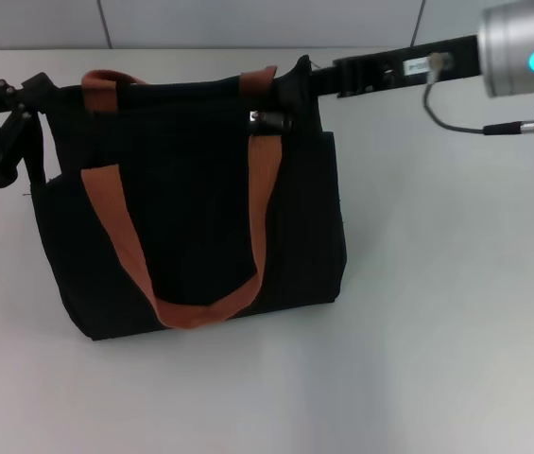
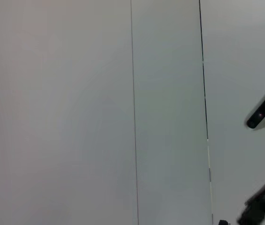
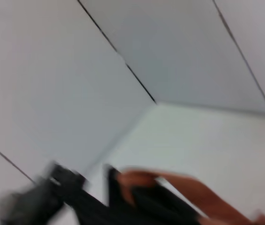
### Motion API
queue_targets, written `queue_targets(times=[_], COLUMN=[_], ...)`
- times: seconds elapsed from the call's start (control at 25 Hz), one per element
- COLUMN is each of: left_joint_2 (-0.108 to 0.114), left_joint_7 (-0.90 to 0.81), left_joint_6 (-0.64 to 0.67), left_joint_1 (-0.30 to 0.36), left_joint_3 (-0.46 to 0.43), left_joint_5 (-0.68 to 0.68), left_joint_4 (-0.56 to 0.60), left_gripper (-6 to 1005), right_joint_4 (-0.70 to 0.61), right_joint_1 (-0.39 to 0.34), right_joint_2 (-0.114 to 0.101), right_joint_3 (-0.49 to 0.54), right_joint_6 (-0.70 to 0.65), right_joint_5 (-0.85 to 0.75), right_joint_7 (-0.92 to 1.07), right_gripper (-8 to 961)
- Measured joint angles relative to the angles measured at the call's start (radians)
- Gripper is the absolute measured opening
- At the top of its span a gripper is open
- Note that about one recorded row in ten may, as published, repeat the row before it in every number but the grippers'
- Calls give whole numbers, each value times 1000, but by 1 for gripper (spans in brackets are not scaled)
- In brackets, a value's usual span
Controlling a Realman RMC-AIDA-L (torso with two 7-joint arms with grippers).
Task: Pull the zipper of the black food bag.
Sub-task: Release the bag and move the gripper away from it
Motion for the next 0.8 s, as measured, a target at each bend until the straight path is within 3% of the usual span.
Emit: queue_targets(times=[0.08, 0.12, 0.2, 0.24, 0.28, 0.32, 0.52, 0.8], left_joint_2=[0, 0, 1, 1, 1, 1, 0, -2], left_joint_7=[0, 0, -3, -7, -11, -17, -27, -39], left_joint_6=[-2, -2, -3, -4, -5, -8, -13, -27], left_joint_1=[0, 0, 0, 0, 1, 0, 0, 1], left_joint_3=[0, 0, 0, 0, 0, 0, 0, 5], left_joint_5=[0, 0, 0, 0, 0, 0, 1, 9], left_joint_4=[0, 0, -1, -2, -2, -2, -2, -2], left_gripper=[51, 51, 52, 52, 52, 52, 53, 54], right_joint_4=[22, 55, 73, 130, 130, 181, 468, 616], right_joint_1=[-40, -79, -95, -121, -121, -135, -158, -196], right_joint_2=[-1, -1, -1, -1, -1, -1, -2, -1], right_joint_3=[7, 8, 8, 8, 8, 8, 0, -4], right_joint_6=[-7, -47, -72, -155, -155, -219, -383, -363], right_joint_5=[123, 255, 305, 399, 399, 442, 466, 372], right_joint_7=[-119, -273, -341, -520, -520, -644, -1110, -1372], right_gripper=[34, 37, 97, 126, 156, 186, 454, 682])
